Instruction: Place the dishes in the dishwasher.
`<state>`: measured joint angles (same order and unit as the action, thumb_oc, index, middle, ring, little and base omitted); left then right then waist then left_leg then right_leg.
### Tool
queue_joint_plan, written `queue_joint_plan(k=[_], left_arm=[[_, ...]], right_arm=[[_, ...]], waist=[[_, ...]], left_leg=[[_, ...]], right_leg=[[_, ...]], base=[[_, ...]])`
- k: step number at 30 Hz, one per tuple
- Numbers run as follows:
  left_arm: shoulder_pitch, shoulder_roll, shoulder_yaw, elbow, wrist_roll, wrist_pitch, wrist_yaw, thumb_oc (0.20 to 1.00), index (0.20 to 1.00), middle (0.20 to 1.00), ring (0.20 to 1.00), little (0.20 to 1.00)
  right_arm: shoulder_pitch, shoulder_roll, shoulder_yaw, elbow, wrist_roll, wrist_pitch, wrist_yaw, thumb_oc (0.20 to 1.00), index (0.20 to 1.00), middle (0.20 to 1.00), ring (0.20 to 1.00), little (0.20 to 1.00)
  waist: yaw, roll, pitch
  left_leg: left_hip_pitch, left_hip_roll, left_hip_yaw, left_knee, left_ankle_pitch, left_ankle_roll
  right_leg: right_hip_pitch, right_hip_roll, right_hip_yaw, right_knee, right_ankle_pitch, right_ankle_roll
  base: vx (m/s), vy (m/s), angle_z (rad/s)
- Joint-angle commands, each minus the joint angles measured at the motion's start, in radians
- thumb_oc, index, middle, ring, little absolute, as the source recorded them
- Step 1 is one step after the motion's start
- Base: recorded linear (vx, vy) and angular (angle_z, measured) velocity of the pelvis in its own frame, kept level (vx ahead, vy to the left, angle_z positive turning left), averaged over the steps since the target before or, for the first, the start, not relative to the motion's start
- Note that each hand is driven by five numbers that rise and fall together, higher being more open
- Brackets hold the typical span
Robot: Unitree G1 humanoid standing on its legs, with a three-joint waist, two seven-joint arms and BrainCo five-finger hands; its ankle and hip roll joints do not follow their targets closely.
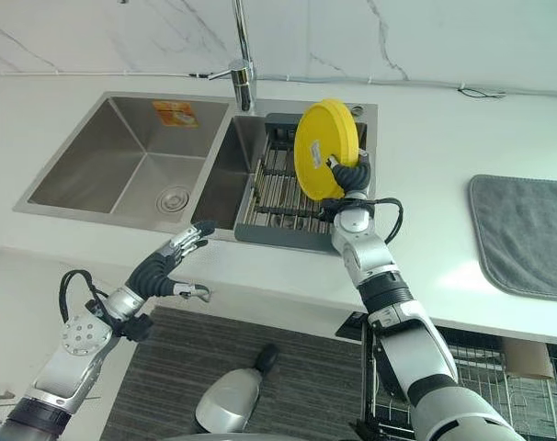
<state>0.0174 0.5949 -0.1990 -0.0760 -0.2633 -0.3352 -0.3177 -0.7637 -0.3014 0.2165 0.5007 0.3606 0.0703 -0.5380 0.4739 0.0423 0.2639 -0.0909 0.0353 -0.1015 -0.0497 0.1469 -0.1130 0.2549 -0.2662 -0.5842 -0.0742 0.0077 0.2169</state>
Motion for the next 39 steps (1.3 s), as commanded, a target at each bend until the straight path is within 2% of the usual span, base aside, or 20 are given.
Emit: queue_joint_plan(k=[1, 5, 7, 12, 14, 15, 19, 21, 25, 26, 31, 33, 35, 36, 38, 39], left_arm=[[-0.05, -0.002, -0.036, -0.011, -0.058, -0.033, 0.01, 1.0, 1.0, 1.0, 1.0, 1.0], [-0.049, -0.005, -0.043, -0.011, -0.061, -0.033, 0.012, 1.0, 1.0, 1.0, 1.0, 1.0], [-0.049, -0.007, -0.047, -0.007, -0.062, -0.041, 0.013, 1.0, 1.0, 1.0, 1.0, 1.0], [-0.045, -0.013, -0.044, -0.01, -0.063, -0.045, 0.013, 1.0, 1.0, 1.0, 1.0, 1.0], [-0.044, -0.016, -0.042, -0.011, -0.063, -0.045, 0.01, 1.0, 1.0, 1.0, 1.0, 1.0], [-0.04, -0.018, -0.039, -0.011, -0.065, -0.046, 0.009, 1.0, 1.0, 1.0, 1.0, 1.0], [-0.031, -0.018, -0.033, -0.02, -0.066, -0.043, 0.001, 1.0, 1.0, 1.0, 1.0, 1.0], [-0.02, -0.019, -0.028, -0.02, -0.066, -0.05, 0.002, 1.0, 1.0, 1.0, 1.0, 1.0], [-0.012, -0.025, -0.026, -0.025, -0.061, -0.045, 0.012, 1.0, 1.0, 1.0, 1.0, 1.0], [-0.011, -0.034, -0.026, -0.026, -0.051, -0.041, 0.018, 1.0, 1.0, 1.0, 1.0, 1.0], [-0.014, -0.05, -0.031, -0.026, -0.028, -0.038, 0.046, 1.0, 1.0, 1.0, 1.0, 1.0], [-0.013, -0.062, -0.028, -0.031, -0.009, -0.032, 0.074, 1.0, 1.0, 1.0, 1.0, 1.0], [-0.013, -0.066, -0.026, -0.028, -0.004, -0.033, 0.082, 1.0, 1.0, 1.0, 1.0, 1.0], [-0.019, -0.072, -0.019, -0.024, 0.009, -0.031, 0.096, 1.0, 1.0, 1.0, 1.0, 1.0], [-0.022, -0.075, -0.018, -0.024, 0.014, -0.029, 0.103, 1.0, 1.0, 1.0, 1.0, 1.0], [-0.032, -0.082, -0.019, -0.021, 0.023, -0.033, 0.108, 1.0, 1.0, 1.0, 1.0, 1.0]], right_arm=[[-0.075, -0.034, 0.014, -0.009, -0.051, -0.083, -0.024, 0.2, 0.2, 0.2, 0.2, 0.2], [-0.075, -0.035, 0.016, 0.001, -0.045, -0.109, -0.019, 0.2, 0.2, 0.2, 0.2, 0.2], [-0.072, -0.036, 0.012, 0.0, -0.009, -0.144, 0.005, 0.2, 0.2, 0.2, 0.2, 0.2], [-0.034, -0.003, -0.015, -0.056, 0.177, -0.317, 0.05, 0.2, 0.2, 0.2, 0.2, 0.2], [-0.017, 0.019, -0.031, -0.093, 0.188, -0.375, 0.047, 0.2, 0.2, 0.2, 0.2, 0.2], [-0.002, 0.036, -0.047, -0.153, 0.212, -0.433, 0.055, 0.2, 0.2, 0.2, 0.2, 0.2], [0.02, 0.045, -0.063, -0.222, 0.236, -0.5, 0.054, 0.2, 0.2, 0.2, 0.2, 0.2], [0.045, 0.052, -0.072, -0.291, 0.274, -0.546, 0.068, 0.2, 0.2, 0.2, 0.2, 0.2], [0.093, 0.064, -0.081, -0.4, 0.35, -0.591, 0.094, 0.2, 0.2, 0.2, 0.2, 0.2], [0.129, 0.068, -0.088, -0.457, 0.391, -0.604, 0.117, 0.2, 0.2, 0.2, 0.2, 0.2], [0.203, 0.069, -0.104, -0.543, 0.478, -0.644, 0.171, 0.2, 0.2, 0.2, 0.2, 0.2], [0.28, 0.057, -0.136, -0.613, 0.556, -0.655, 0.235, 0.2, 0.2, 0.2, 0.2, 0.2], [0.317, 0.046, -0.156, -0.648, 0.568, -0.653, 0.255, 0.2, 0.2, 0.2, 0.2, 0.2], [0.394, 0.017, -0.196, -0.706, 0.5, -0.628, 0.266, 0.2, 0.2, 0.2, 0.2, 0.2], [0.425, -0.003, -0.209, -0.727, 0.433, -0.629, 0.257, 0.2, 0.2, 0.2, 0.2, 0.2], [0.479, -0.024, -0.239, -0.761, 0.431, -0.622, 0.293, 0.2, 0.2, 0.2, 0.2, 0.2]], waist=[[0.015, 0.018, -0.069], [0.014, 0.021, -0.069], [0.013, 0.023, -0.07], [0.003, 0.021, -0.076], [-0.002, 0.018, -0.08], [-0.012, 0.017, -0.089], [-0.025, 0.013, -0.1], [-0.047, 0.007, -0.112], [-0.091, -0.005, -0.127], [-0.121, -0.012, -0.137], [-0.184, -0.022, -0.153], [-0.233, -0.028, -0.16], [-0.258, -0.03, -0.163], [-0.31, -0.036, -0.17], [-0.33, -0.038, -0.173], [-0.369, -0.04, -0.175]], left_leg=[[-0.022, 0.031, -0.027, -0.024, -0.06, 0.012], [-0.022, 0.03, -0.029, -0.024, -0.061, 0.013], [-0.022, 0.03, -0.028, -0.024, -0.061, 0.013], [-0.013, 0.032, -0.016, -0.028, -0.061, 0.015], [-0.009, 0.033, -0.009, -0.029, -0.063, 0.017], [0.002, 0.037, 0.003, -0.032, -0.067, 0.018], [0.017, 0.042, 0.018, -0.036, -0.074, 0.02], [0.032, 0.053, 0.043, -0.038, -0.081, 0.018], [0.057, 0.072, 0.085, -0.038, -0.094, 0.017], [0.067, 0.082, 0.107, -0.038, -0.097, 0.017], [0.092, 0.105, 0.155, -0.038, -0.113, 0.013], [0.116, 0.12, 0.185, -0.038, -0.126, 0.01], [0.129, 0.128, 0.196, -0.038, -0.131, 0.007], [0.158, 0.145, 0.227, -0.038, -0.139, 0.002], [0.169, 0.152, 0.243, -0.038, -0.14, 0.0], [0.187, 0.16, 0.268, -0.038, -0.144, -0.001]], right_leg=[[-0.044, -0.054, 0.02, 0.148, -0.073, -0.001], [-0.046, -0.054, 0.024, 0.148, -0.074, -0.002], [-0.047, -0.057, 0.024, 0.147, -0.072, 0.0], [-0.042, -0.06, 0.022, 0.14, -0.064, 0.002], [-0.039, -0.061, 0.022, 0.136, -0.061, 0.002], [-0.037, -0.061, 0.026, 0.131, -0.057, 0.005], [-0.034, -0.06, 0.033, 0.12, -0.052, 0.008], [-0.033, -0.055, 0.045, 0.105, -0.048, 0.011], [-0.037, -0.046, 0.071, 0.087, -0.042, 0.012], [-0.048, -0.039, 0.091, 0.075, -0.033, 0.012], [-0.067, -0.022, 0.14, 0.059, -0.031, 0.009], [-0.082, -0.01, 0.18, 0.055, -0.032, 0.001], [-0.089, -0.003, 0.202, 0.055, -0.033, -0.003], [-0.099, 0.008, 0.244, 0.048, -0.029, -0.007], [-0.102, 0.012, 0.26, 0.044, -0.025, -0.007], [-0.106, 0.02, 0.289, 0.036, -0.022, -0.009]], base=[[0.0, 0.0, 0.0], [0.0, 0.0, 0.0], [-0.04, 0.012, -0.01], [-0.01, 0.0, 0.0], [-0.02, -0.018, 0.0], [-0.04, -0.043, -0.02], [-0.04, -0.051, -0.07], [-0.09, -0.102, -0.16], [-0.07, -0.1, -0.31], [-0.07, -0.122, -0.44], [-0.06, -0.096, -0.41], [-0.09, -0.14, -0.34], [-0.06, -0.158, -0.62], [-0.05, -0.186, -0.75], [-0.04, -0.174, -0.87], [-0.03, -0.17, -0.81]])
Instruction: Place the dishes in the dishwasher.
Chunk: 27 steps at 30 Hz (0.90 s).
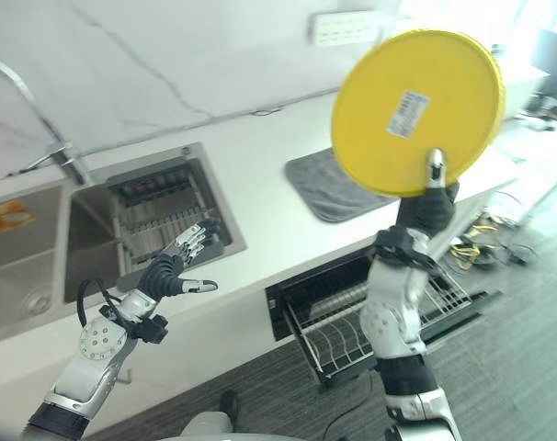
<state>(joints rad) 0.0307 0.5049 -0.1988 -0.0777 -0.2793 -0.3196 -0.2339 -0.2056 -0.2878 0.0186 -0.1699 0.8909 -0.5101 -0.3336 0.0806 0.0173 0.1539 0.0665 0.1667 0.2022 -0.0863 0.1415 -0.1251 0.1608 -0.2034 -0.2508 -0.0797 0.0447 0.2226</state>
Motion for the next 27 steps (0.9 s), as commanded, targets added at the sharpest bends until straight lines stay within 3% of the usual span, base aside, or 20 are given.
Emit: queue_joint_plan(k=[1, 6, 7, 12, 17, 21, 27], left_arm=[[-0.048, 0.007, -0.017, -0.017, 0.044, -0.052, 0.024, 1.0, 1.0, 1.0, 1.0, 1.0], [-0.06, -0.005, 0.005, -0.03, 0.054, -0.043, 0.021, 1.0, 1.0, 1.0, 1.0, 1.0], [-0.061, -0.006, 0.011, -0.04, 0.052, -0.035, 0.019, 1.0, 1.0, 1.0, 1.0, 1.0], [-0.074, -0.003, -0.004, -0.043, 0.068, -0.018, 0.019, 1.0, 1.0, 1.0, 1.0, 1.0], [-0.082, -0.009, -0.015, -0.045, 0.075, -0.015, 0.03, 1.0, 1.0, 1.0, 1.0, 1.0], [-0.075, -0.006, -0.019, -0.044, 0.078, -0.009, 0.047, 1.0, 1.0, 1.0, 1.0, 1.0], [-0.031, -0.003, -0.005, -0.065, 0.091, -0.006, 0.055, 1.0, 1.0, 1.0, 1.0, 1.0]], right_arm=[[-0.049, -0.046, -0.056, -0.097, -0.074, -0.045, 0.116, 0.2, 0.2, 0.2, 0.2, 0.2], [0.079, -0.044, -0.139, -0.136, -0.049, -0.036, 0.154, 0.2, 0.2, 0.2, 0.2, 0.2], [0.126, -0.041, -0.169, -0.127, -0.023, -0.017, 0.18, 0.2, 0.2, 0.2, 0.2, 0.2], [0.185, -0.035, -0.161, -0.094, -0.09, 0.033, 0.182, 0.2, 0.2, 0.2, 0.2, 0.2], [0.207, 0.005, -0.074, -0.007, -0.06, 0.087, 0.246, 0.2, 0.2, 0.2, 0.2, 0.2], [0.199, 0.029, -0.015, 0.042, -0.029, 0.142, 0.251, 0.2, 0.2, 0.2, 0.2, 0.2], [0.191, 0.064, 0.056, 0.067, -0.025, 0.168, 0.219, 0.2, 0.2, 0.2, 0.2, 0.2]], waist=[[0.008, -0.015, -0.066], [-0.09, -0.018, -0.059], [-0.125, -0.019, -0.049], [-0.176, -0.014, -0.043], [-0.191, -0.004, -0.041], [-0.171, 0.003, -0.037], [-0.124, 0.01, -0.014]], left_leg=[[0.039, 0.033, -0.025, -0.001, -0.139, 0.009], [0.082, 0.048, 0.039, 0.015, -0.149, 0.002], [0.091, 0.05, 0.065, 0.047, -0.166, 0.002], [0.105, 0.049, 0.099, 0.069, -0.183, 0.007], [0.119, 0.045, 0.113, 0.065, -0.189, 0.01], [0.113, 0.032, 0.092, 0.06, -0.191, 0.016], [0.085, 0.004, 0.04, 0.066, -0.2, 0.029]], right_leg=[[-0.014, -0.039, -0.032, 0.039, -0.057, -0.015], [-0.03, -0.023, 0.031, 0.036, -0.049, -0.018], [-0.041, -0.02, 0.058, 0.042, -0.046, -0.02], [-0.057, -0.017, 0.095, 0.051, -0.039, -0.019], [-0.063, -0.023, 0.1, 0.056, -0.037, -0.016], [-0.062, -0.032, 0.083, 0.057, -0.037, -0.015], [-0.069, -0.047, 0.06, 0.06, -0.035, -0.01]], base=[[-0.03, -0.188, -0.39], [-0.04, -0.122, -0.63], [-0.06, -0.095, -0.51], [-0.03, -0.037, -0.45], [0.03, 0.017, -0.21], [0.04, 0.038, 0.06], [0.06, 0.051, 0.17]])
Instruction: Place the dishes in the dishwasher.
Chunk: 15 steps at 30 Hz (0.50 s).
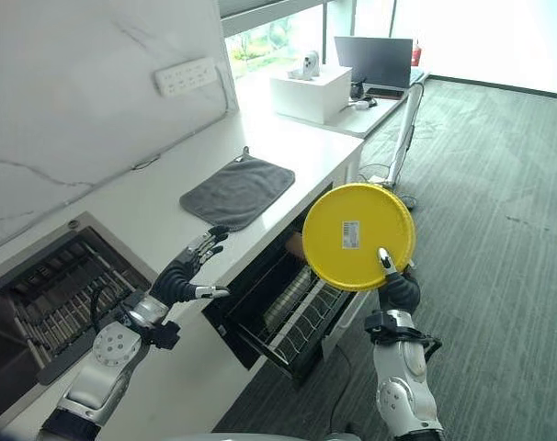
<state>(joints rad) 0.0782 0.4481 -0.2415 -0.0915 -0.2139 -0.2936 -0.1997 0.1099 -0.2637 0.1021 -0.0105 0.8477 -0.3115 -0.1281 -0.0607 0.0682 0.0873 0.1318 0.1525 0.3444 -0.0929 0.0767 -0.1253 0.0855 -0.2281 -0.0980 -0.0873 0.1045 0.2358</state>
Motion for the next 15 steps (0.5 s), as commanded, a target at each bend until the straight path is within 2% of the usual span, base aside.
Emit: queue_joint_plan(k=[1, 5, 9, 15], left_arm=[[-0.076, 0.055, 0.039, -0.052, 0.024, -0.032, 0.021, 1.0, 1.0, 1.0, 1.0, 1.0], [-0.061, 0.056, 0.041, -0.065, 0.032, -0.035, 0.028, 1.0, 1.0, 1.0, 1.0, 1.0], [-0.069, 0.057, 0.033, -0.062, 0.045, -0.041, 0.047, 1.0, 1.0, 1.0, 1.0, 1.0], [-0.057, 0.061, 0.04, -0.07, 0.048, -0.036, 0.053, 1.0, 1.0, 1.0, 1.0, 1.0]], right_arm=[[-0.126, 0.042, -0.025, -0.09, 0.017, -0.029, 0.012, 0.2, 0.2, 0.2, 0.2, 0.2], [-0.145, 0.056, 0.002, -0.054, 0.033, -0.021, -0.005, 0.2, 0.2, 0.2, 0.2, 0.2], [-0.166, 0.07, 0.026, -0.024, 0.015, -0.039, -0.03, 0.2, 0.2, 0.2, 0.2, 0.2], [-0.174, 0.093, 0.024, 0.043, -0.001, -0.094, -0.104, 0.2, 0.2, 0.2, 0.2, 0.2]], waist=[[0.02, -0.04, 0.054], [0.046, -0.034, 0.072], [0.067, -0.027, 0.093], [0.088, -0.016, 0.105]], left_leg=[[0.018, 0.017, -0.104, 0.073, -0.136, 0.03], [-0.005, 0.003, -0.131, 0.069, -0.133, 0.036], [-0.037, -0.011, -0.156, 0.068, -0.126, 0.042], [-0.047, -0.023, -0.178, 0.055, -0.117, 0.044]], right_leg=[[0.006, -0.024, -0.094, 0.068, -0.095, -0.023], [-0.007, -0.037, -0.107, 0.072, -0.091, -0.017], [-0.029, -0.051, -0.112, 0.083, -0.088, -0.013], [-0.025, -0.059, -0.121, 0.086, -0.091, -0.012]], base=[[0.05, 0.061, 0.21], [0.01, 0.055, 0.11], [-0.03, 0.056, 0.24], [0.01, 0.046, 0.07]])
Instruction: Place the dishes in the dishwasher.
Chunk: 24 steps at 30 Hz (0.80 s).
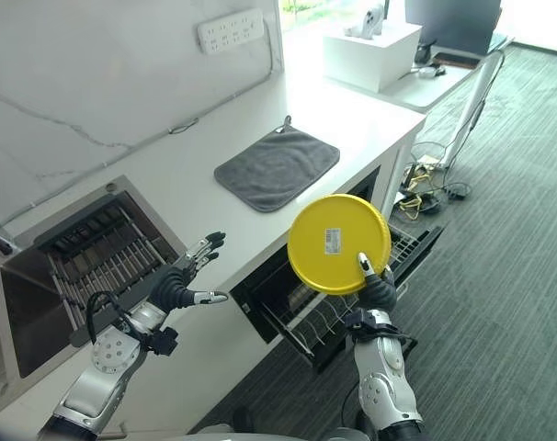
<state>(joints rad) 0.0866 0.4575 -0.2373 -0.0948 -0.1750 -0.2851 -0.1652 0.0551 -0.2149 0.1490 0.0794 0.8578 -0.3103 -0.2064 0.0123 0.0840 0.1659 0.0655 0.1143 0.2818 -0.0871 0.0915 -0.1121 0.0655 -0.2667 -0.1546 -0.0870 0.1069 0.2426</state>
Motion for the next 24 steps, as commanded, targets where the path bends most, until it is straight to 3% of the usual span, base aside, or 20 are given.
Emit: queue_joint_plan(k=[1, 7, 15, 24], left_arm=[[-0.063, 0.052, 0.037, -0.068, 0.008, -0.045, 0.018, 1.0, 1.0, 1.0, 1.0, 1.0], [-0.022, 0.062, 0.06, -0.076, -0.008, -0.062, -0.001, 1.0, 1.0, 1.0, 1.0, 1.0], [-0.02, 0.064, 0.046, -0.071, -0.015, -0.071, -0.01, 1.0, 1.0, 1.0, 1.0, 1.0], [-0.036, 0.054, 0.001, -0.06, -0.026, -0.078, -0.021, 1.0, 1.0, 1.0, 1.0, 1.0]], right_arm=[[-0.119, 0.045, -0.025, -0.043, -0.01, -0.098, -0.028, 0.2, 0.2, 0.2, 0.2, 0.2], [-0.102, 0.052, -0.07, 0.015, -0.023, -0.139, -0.086, 0.2, 0.2, 0.2, 0.2, 0.2], [-0.106, 0.052, -0.059, 0.108, -0.008, -0.085, -0.09, 0.2, 0.2, 0.2, 0.2, 0.2], [-0.161, 0.093, 0.012, 0.293, 0.055, -0.019, -0.112, 0.2, 0.2, 0.2, 0.2, 0.2]], waist=[[0.016, -0.031, 0.027], [0.023, -0.03, 0.028], [0.031, -0.023, 0.034], [0.06, 0.005, 0.042]], left_leg=[[0.02, 0.015, -0.116, 0.05, -0.131, 0.031], [0.034, 0.018, -0.122, 0.06, -0.136, 0.028], [0.039, 0.019, -0.128, 0.068, -0.14, 0.024], [0.042, 0.004, -0.144, 0.059, -0.133, 0.022]], right_leg=[[-0.004, -0.02, -0.066, 0.086, -0.093, -0.019], [0.017, -0.018, -0.075, 0.093, -0.102, -0.022], [0.025, -0.019, -0.077, 0.1, -0.108, -0.025], [0.034, -0.037, -0.091, 0.102, -0.106, -0.025]], base=[[0.03, 0.021, 0.01], [0.04, 0.009, 0.09], [0.02, 0.0, 0.01], [0.02, 0.046, 0.05]])
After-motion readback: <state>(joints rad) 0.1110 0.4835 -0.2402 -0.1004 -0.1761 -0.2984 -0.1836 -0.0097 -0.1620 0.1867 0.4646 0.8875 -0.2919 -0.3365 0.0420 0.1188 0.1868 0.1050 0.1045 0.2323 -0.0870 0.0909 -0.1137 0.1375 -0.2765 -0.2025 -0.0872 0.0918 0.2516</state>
